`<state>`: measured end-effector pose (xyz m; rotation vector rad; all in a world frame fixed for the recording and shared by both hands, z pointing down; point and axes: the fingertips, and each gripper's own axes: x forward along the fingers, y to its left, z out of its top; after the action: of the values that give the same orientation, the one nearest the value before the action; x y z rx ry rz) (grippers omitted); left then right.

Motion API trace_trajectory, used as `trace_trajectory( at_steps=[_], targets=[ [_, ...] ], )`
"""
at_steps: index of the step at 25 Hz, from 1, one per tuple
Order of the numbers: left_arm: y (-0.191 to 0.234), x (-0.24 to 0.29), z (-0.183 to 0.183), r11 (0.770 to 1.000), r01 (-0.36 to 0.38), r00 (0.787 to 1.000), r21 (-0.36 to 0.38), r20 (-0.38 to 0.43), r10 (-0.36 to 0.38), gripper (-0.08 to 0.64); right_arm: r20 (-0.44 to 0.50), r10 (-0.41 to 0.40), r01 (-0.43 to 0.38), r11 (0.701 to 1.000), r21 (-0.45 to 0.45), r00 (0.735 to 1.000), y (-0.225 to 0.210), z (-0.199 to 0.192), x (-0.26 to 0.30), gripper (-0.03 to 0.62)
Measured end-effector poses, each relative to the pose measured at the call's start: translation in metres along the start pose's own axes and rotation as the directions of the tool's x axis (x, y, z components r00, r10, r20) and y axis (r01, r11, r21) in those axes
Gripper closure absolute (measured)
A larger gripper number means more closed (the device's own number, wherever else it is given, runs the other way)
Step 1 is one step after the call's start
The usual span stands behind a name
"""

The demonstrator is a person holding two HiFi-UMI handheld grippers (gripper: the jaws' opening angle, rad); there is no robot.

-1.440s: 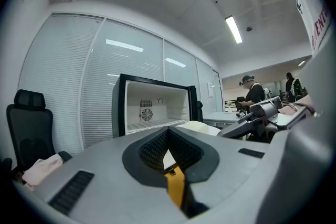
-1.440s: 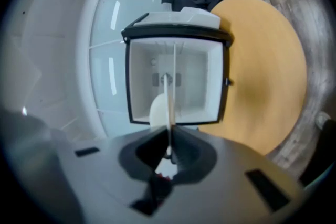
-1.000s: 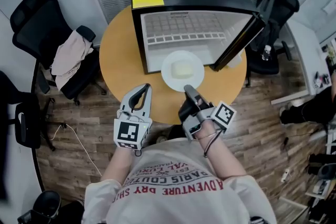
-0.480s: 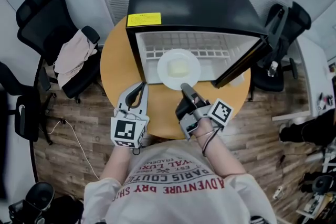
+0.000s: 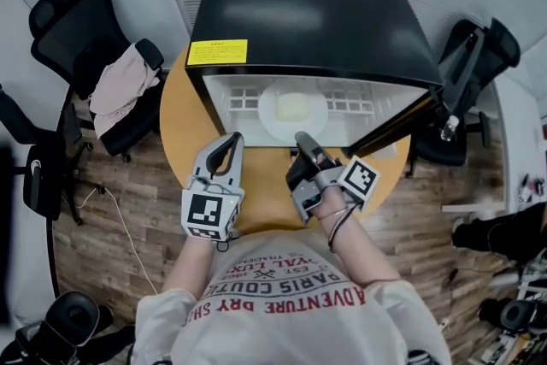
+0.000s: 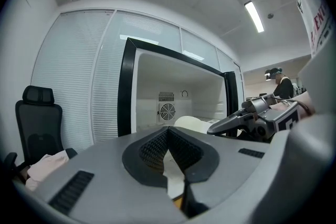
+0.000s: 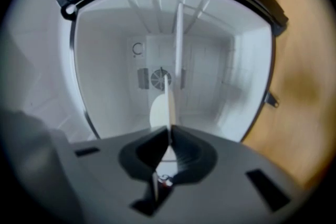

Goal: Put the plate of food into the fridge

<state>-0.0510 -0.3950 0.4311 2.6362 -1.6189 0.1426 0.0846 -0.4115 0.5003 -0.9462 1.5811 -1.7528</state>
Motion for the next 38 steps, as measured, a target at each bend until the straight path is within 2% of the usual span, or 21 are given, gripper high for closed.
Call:
trace_trajectory(
  at_steps=[12,17,23,30,33,38],
  targets=[
    [-0.01,0.023,-0.003,1.0,-0.005,1.0,-0.026,-0.022,0.004,0.534,0.044,-0.03,0.03,1.0,0.007,0.999,-0.004,0.022,0.015,0.552],
    [-0.013,0.027,-0.009,1.0,0.001,0.999,-0.013,-0.032,-0.001,0.534,0.039,-0.001,0.0,1.0,0.025,0.999,-0.003,0.028,0.025,0.552],
    [-0.011,0.03,-0.015,1.0,-0.009,0.999,-0.014,-0.045,0.008,0.534,0.038,0.017,-0.019,0.999,0.046,0.999,-0.002,0.035,0.034,0.504],
    [-0.013,0.032,-0.014,1.0,-0.008,0.999,-0.014,-0.045,0.007,0.534,0.041,-0.004,0.004,1.0,0.014,0.999,-0.008,0.038,0.039,0.45],
    [-0.013,0.032,-0.014,1.0,-0.009,0.999,-0.013,-0.045,0.008,0.534,0.04,-0.011,0.012,1.0,-0.011,0.999,-0.008,0.038,0.04,0.445],
    [-0.014,0.033,-0.013,1.0,-0.004,0.999,-0.012,-0.042,0.004,0.534,0.039,0.002,-0.002,1.0,0.014,0.999,-0.006,0.035,0.038,0.461]
  ],
)
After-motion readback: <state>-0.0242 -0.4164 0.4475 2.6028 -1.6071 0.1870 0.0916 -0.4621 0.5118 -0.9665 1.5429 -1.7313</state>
